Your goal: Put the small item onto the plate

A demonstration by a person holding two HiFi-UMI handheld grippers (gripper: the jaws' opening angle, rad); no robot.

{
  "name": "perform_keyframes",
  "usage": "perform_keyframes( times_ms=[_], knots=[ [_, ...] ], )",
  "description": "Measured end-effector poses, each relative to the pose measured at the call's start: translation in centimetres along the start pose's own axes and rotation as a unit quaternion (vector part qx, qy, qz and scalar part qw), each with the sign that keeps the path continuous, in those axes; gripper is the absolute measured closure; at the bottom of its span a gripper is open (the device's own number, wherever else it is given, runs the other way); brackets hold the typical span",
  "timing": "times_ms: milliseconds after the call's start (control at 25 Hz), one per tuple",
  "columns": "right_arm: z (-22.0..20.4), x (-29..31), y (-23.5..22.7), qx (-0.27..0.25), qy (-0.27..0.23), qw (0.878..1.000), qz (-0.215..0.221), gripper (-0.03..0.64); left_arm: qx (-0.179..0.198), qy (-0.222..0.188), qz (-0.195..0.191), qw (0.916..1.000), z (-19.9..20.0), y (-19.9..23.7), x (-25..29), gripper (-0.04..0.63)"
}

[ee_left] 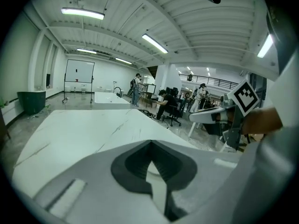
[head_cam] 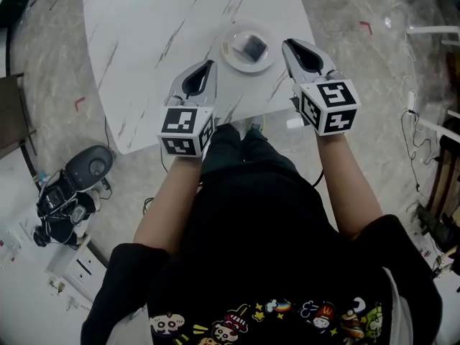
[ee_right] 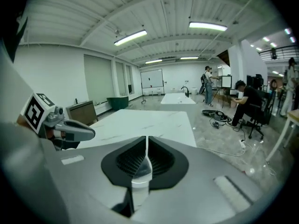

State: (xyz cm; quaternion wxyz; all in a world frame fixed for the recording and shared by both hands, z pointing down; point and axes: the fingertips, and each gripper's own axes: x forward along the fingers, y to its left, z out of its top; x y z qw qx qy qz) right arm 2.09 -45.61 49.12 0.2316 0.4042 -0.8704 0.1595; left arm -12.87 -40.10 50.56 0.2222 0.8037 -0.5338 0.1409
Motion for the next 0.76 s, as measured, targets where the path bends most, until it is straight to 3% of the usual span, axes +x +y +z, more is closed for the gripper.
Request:
perform_keyframes(
  times_ms=[280,760],
  knots=[
    [3.5,-7.6,-2.1,0.006,-0.071,0.997,-0.027,0.594,0.031,-0.030,0.025,0.9988,3.9,-1.9,-3.7,0.595],
    [1.8,-10.1,-3.2,-0.002,-0.082,0.997,0.001,0.593,0.042,-0.059,0.053,0.9960,4.9,-4.9,-3.8,0.595]
  ],
)
